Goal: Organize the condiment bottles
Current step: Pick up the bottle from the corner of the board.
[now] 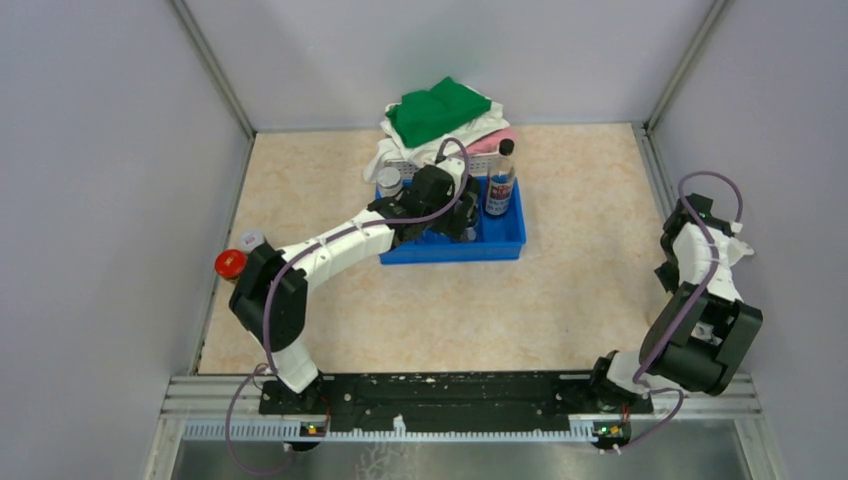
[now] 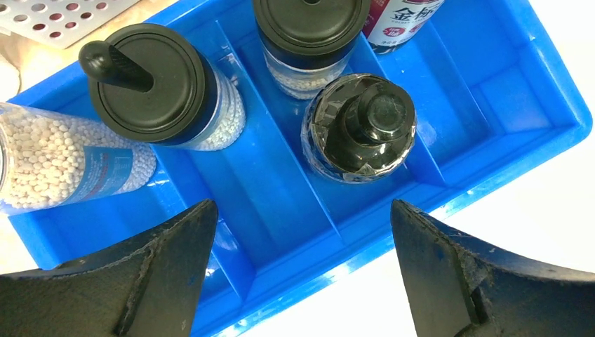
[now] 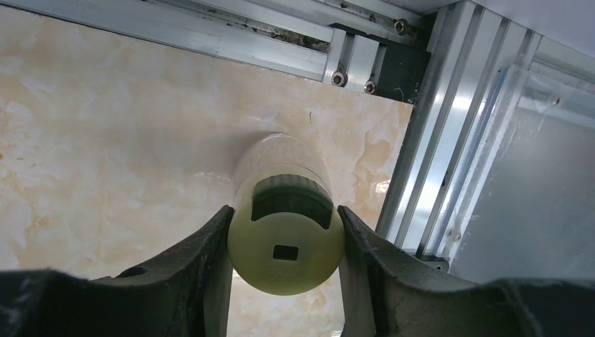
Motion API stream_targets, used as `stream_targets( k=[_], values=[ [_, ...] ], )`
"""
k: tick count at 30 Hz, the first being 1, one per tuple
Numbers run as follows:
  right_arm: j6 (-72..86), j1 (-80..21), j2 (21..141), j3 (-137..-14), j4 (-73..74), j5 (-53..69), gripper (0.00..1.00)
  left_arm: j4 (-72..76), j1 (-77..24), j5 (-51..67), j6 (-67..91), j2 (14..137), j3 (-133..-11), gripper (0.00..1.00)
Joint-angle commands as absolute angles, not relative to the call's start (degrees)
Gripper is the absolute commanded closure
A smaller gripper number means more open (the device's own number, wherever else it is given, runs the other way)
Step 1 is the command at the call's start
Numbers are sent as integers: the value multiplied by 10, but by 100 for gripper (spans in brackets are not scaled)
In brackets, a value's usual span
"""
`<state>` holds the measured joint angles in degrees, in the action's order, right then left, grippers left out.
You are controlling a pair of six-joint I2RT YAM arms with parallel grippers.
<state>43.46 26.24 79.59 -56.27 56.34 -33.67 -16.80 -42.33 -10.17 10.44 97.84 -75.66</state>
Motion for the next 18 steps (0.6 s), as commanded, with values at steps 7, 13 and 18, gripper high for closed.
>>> stream_targets(
  k=[7,13,18],
  values=[
    [406,118,834,-596,480,-262,100,-183,-420,-138,103,910,-765,1],
    [414,-19,893,-666,471,-303,100,-196,-420,-157,105,871,-746,1],
    [400,-87,912,-723,459,-320,100,-196,-412,-159,101,844,-722,1]
  ],
)
